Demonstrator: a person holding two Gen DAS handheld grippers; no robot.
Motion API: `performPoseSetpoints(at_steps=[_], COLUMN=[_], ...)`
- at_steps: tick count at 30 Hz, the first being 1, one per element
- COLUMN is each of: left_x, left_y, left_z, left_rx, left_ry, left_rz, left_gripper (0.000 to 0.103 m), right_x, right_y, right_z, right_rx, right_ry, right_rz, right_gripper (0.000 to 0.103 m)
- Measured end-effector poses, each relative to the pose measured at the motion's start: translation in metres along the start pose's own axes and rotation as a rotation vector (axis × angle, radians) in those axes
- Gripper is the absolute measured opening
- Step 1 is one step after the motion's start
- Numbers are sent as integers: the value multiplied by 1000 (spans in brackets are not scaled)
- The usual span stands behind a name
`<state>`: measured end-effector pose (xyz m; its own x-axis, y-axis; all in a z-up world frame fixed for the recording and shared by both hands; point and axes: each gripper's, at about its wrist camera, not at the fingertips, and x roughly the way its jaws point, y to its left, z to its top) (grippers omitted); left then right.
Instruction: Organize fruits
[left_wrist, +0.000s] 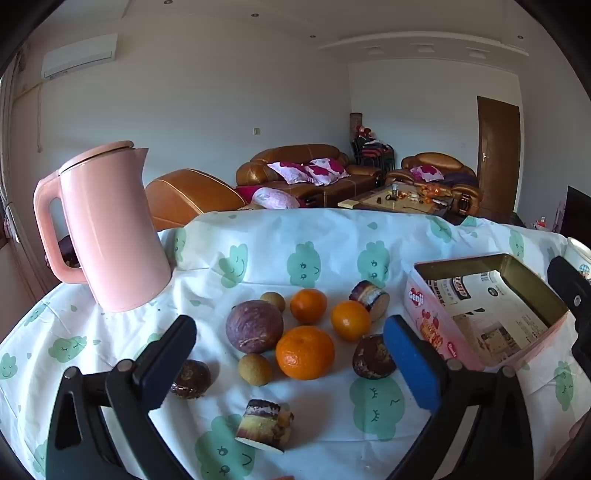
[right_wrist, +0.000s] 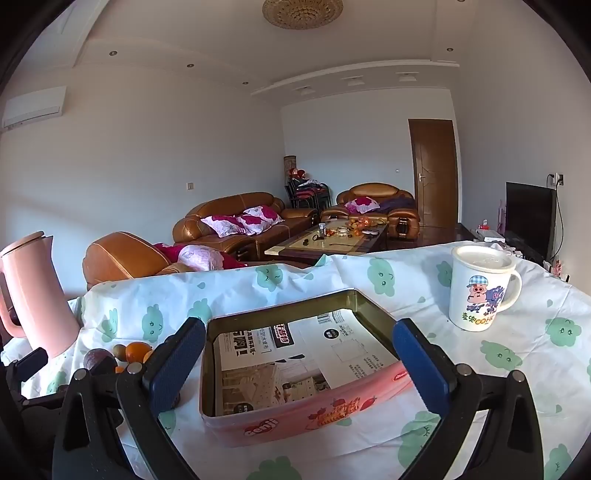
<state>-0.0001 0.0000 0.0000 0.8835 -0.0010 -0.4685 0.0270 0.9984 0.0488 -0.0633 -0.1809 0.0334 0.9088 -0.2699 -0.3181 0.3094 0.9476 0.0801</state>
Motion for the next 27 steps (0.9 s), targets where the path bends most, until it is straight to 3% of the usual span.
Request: performPoseSetpoints(at_steps=[27], left_x=[2], left_y=[5], left_z=[-1], left_rx=[-26], left_ry=[29], left_rz=[-20], left_gripper=[103], right_x=[3], right_y=[1], right_z=[-1], right_rx=[-6], right_ry=[2], right_rz=[3], right_gripper=[102])
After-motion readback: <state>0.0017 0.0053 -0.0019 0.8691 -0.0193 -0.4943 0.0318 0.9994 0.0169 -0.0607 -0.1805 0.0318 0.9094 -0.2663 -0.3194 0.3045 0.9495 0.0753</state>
